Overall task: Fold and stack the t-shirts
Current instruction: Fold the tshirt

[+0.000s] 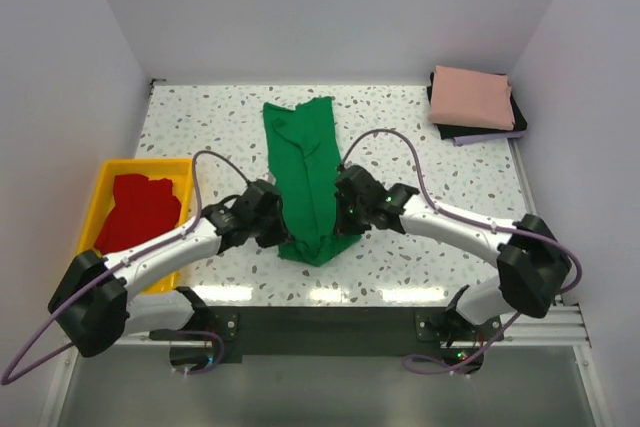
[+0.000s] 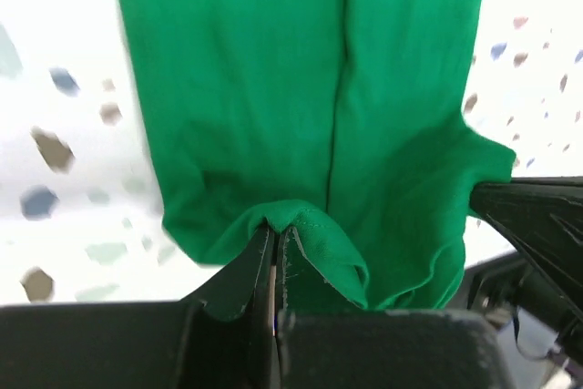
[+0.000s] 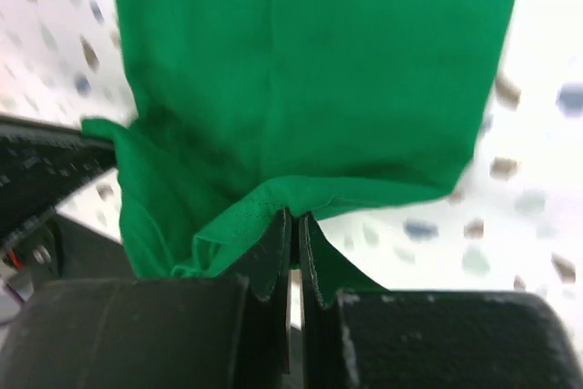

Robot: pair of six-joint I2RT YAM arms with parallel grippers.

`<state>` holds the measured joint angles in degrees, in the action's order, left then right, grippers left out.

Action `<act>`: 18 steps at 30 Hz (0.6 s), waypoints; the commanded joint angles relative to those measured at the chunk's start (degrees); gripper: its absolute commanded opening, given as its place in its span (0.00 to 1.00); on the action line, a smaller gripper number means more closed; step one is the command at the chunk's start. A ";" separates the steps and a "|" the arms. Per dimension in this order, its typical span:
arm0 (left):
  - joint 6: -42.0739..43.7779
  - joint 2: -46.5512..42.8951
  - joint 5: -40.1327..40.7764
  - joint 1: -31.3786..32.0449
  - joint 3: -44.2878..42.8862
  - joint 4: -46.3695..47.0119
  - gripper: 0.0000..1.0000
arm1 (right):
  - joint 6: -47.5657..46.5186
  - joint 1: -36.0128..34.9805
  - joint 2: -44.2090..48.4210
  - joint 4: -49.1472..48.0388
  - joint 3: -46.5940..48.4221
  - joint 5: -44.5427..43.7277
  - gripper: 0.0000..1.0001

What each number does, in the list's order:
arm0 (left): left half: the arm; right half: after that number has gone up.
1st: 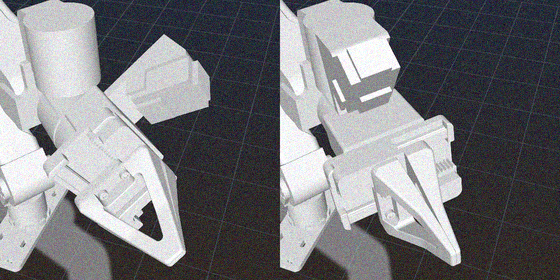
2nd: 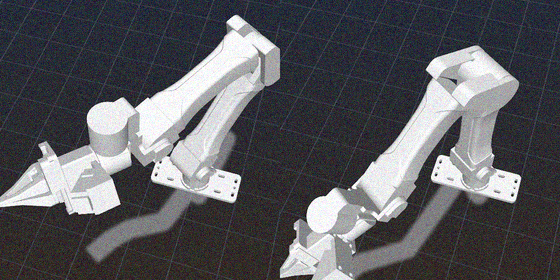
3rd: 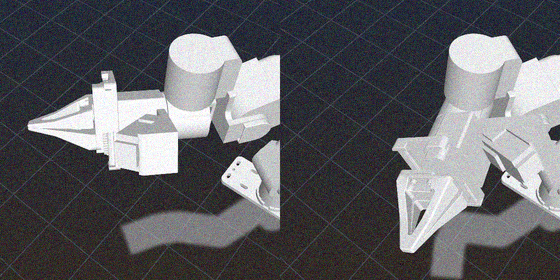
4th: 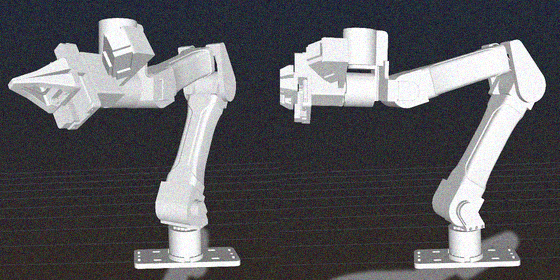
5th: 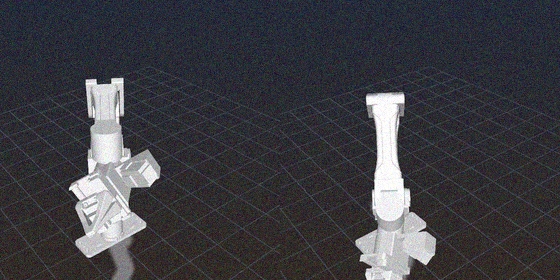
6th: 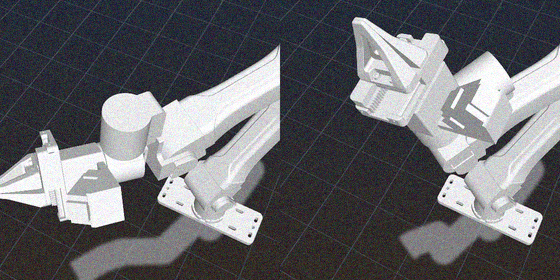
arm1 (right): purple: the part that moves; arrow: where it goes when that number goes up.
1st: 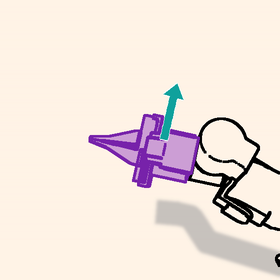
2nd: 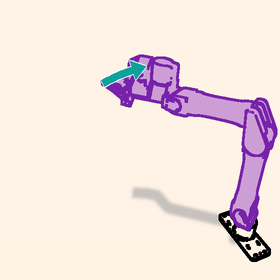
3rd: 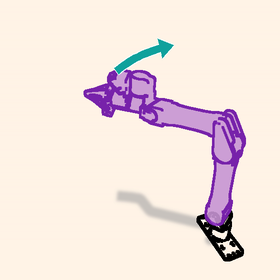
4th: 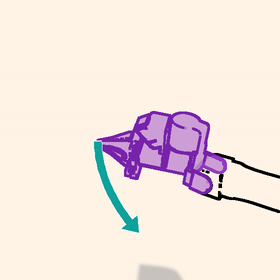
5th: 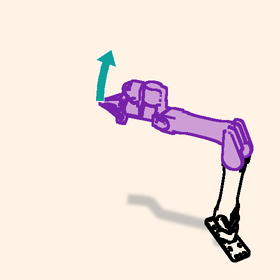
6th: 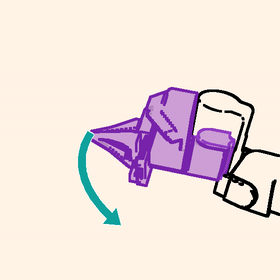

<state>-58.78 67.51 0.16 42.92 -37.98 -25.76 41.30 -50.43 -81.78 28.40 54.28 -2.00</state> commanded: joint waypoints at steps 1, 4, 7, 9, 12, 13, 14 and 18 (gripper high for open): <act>4.81 3.58 1.24 -4.84 -6.74 3.87 0.00 | -3.15 3.32 -5.57 -2.65 7.23 -1.08 0.00; 7.36 8.50 1.51 -8.27 -12.02 4.05 0.00 | -3.77 6.57 -11.81 -3.79 12.68 -0.29 0.00; 8.16 13.42 1.07 -11.71 -16.07 5.10 0.00 | -4.56 9.82 -17.17 -3.79 17.95 0.24 0.00; 8.51 15.89 1.07 -14.07 -18.52 6.07 0.00 | -5.52 12.11 -19.81 -3.88 21.64 0.85 0.00; 8.60 20.46 1.33 -15.93 -20.99 7.12 0.00 | -6.58 15.10 -24.91 -4.58 26.39 3.13 0.00; 8.69 22.47 1.16 -16.72 -22.30 7.73 0.00 | -6.84 15.62 -25.97 -4.58 27.53 3.40 0.00; 9.12 23.54 1.33 -17.07 -23.10 8.26 0.00 | -6.93 16.85 -28.15 -4.58 29.46 3.67 0.00; 9.65 28.55 1.68 -19.27 -27.49 7.83 0.00 | -7.28 19.67 -31.24 -5.81 32.99 5.51 0.00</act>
<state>-51.16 94.15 0.75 25.06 -61.10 -20.53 35.68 -32.34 -111.87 24.75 83.24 1.15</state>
